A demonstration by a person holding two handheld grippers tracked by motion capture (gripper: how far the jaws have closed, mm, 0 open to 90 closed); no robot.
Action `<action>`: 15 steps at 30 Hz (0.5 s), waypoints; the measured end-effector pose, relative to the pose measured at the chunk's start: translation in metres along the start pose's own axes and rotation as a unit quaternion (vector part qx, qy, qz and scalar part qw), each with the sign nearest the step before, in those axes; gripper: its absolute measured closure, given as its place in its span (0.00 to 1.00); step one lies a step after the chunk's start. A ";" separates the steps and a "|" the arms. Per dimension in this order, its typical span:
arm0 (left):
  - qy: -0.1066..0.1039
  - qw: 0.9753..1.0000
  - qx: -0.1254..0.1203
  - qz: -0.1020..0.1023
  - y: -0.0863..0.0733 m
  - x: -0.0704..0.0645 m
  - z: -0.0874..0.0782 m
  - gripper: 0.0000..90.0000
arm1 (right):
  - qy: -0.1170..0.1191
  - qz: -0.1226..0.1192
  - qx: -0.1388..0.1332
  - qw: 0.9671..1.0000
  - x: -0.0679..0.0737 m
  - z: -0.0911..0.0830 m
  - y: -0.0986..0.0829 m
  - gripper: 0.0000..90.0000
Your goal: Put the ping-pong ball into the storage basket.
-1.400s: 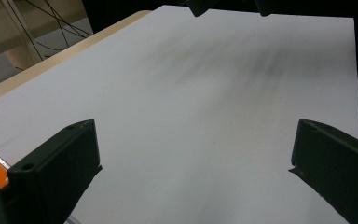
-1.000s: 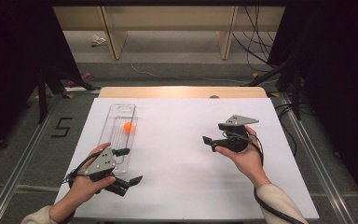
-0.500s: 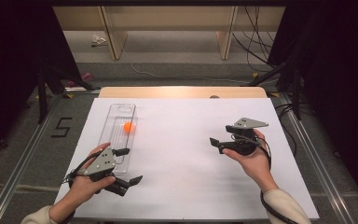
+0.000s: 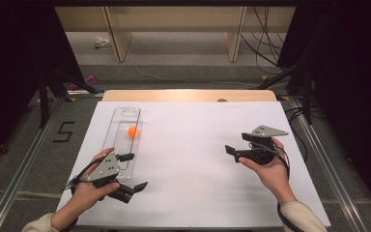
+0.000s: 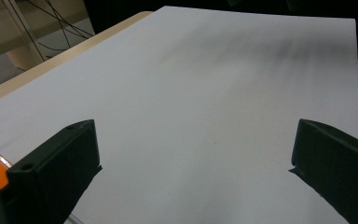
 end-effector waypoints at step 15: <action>0.001 1.000 -0.001 0.000 0.000 0.000 0.000 0.01 | -0.017 0.014 -0.008 1.000 -0.013 -0.022 -0.013 0.18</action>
Point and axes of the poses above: each handheld gripper's, and its own axes: z roughly forward along the jaws, y roughly out of its top, x roughly to its left, the point moved 9 cm from there along z, roughly forward along the jaws, and after that the axes turned 5 degrees about x, right-handed, at the moved point
